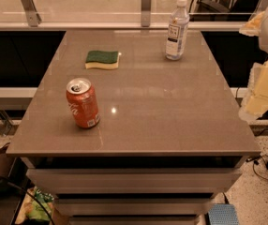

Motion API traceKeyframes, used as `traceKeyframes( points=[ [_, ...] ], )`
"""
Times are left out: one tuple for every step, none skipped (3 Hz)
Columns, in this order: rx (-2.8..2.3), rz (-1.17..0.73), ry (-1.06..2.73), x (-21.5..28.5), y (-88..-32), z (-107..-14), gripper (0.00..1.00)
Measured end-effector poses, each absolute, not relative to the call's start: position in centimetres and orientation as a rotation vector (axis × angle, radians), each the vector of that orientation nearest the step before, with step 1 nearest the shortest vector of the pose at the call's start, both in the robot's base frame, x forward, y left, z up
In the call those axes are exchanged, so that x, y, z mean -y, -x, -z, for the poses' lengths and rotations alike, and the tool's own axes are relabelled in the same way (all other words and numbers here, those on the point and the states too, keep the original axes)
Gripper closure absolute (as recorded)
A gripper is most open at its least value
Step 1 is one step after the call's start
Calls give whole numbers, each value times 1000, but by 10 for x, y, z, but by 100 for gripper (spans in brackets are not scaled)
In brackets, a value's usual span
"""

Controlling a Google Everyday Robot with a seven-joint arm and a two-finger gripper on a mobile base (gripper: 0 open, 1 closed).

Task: Move blue plastic bottle near coke can

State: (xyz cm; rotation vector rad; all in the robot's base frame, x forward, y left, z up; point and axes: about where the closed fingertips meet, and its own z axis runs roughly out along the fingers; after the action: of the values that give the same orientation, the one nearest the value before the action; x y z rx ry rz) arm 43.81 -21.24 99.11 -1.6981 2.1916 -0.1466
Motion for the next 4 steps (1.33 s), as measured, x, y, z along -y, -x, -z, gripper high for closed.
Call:
traceKeyframes(
  points=[
    [-2192,147,1698,212,-438,-991,0],
    [-2195,132,1650,213,-443,-994,0],
    [-2194,89,1539,213,-462,-998,0],
    [-2166,52,1423,213,-486,-1004,0]
  ],
)
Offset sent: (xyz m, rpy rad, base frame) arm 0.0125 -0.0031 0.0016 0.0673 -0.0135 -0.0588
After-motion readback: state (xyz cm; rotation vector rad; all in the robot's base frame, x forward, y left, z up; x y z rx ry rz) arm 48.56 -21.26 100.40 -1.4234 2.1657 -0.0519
